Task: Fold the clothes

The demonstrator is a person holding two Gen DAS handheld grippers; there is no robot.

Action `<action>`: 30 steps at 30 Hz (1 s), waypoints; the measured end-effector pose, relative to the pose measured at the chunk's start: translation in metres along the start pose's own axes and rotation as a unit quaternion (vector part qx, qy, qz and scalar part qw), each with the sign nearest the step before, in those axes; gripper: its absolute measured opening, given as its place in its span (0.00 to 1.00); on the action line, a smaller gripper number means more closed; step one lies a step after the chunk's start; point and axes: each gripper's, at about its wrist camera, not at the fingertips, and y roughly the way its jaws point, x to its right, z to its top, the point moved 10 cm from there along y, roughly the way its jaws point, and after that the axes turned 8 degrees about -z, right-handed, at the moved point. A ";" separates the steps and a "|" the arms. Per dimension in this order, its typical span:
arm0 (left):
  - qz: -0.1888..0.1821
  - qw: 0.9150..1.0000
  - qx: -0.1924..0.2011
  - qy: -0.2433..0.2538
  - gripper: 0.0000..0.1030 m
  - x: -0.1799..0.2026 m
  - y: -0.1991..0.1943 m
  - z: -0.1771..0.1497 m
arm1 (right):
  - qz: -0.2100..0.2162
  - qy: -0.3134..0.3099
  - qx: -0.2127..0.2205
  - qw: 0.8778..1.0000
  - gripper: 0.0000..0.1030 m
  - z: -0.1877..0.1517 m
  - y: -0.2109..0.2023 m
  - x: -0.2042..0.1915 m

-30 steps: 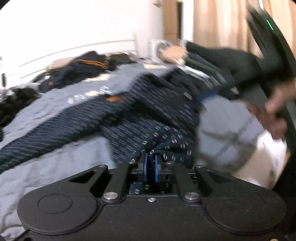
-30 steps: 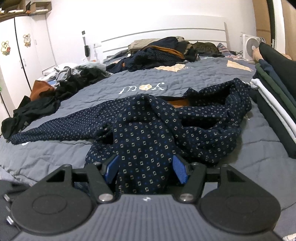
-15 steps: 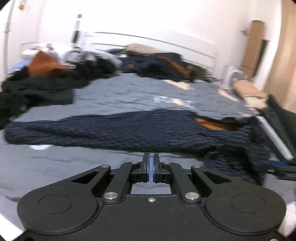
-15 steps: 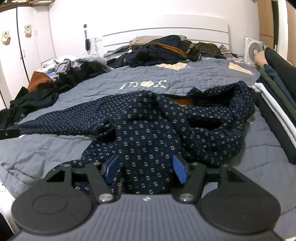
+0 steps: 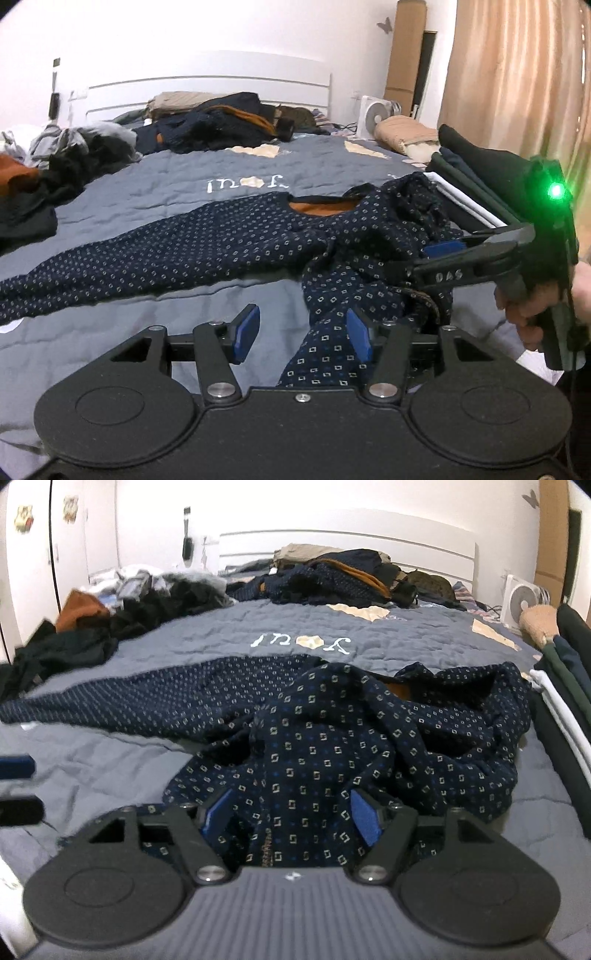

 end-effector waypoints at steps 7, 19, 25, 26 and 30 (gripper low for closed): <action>0.006 1.000 -0.011 -0.005 0.50 -0.008 0.000 -0.001 | -0.028 0.060 -0.027 0.997 0.11 -0.007 0.010 0.021; 0.010 1.000 -0.011 -0.025 0.50 -0.010 0.006 0.006 | -0.004 0.246 0.048 0.968 0.09 -0.005 -0.130 0.126; 0.000 0.999 -0.012 -0.033 0.51 0.001 0.014 0.014 | -0.058 0.245 0.016 0.968 0.08 -0.045 -0.177 0.167; -0.001 0.999 -0.012 -0.035 0.51 0.002 0.016 0.015 | -0.074 0.235 0.005 0.969 0.08 -0.052 -0.179 0.172; -0.005 0.999 -0.017 -0.047 0.56 0.007 0.025 0.018 | -0.129 0.213 -0.035 0.968 0.10 -0.077 -0.183 0.190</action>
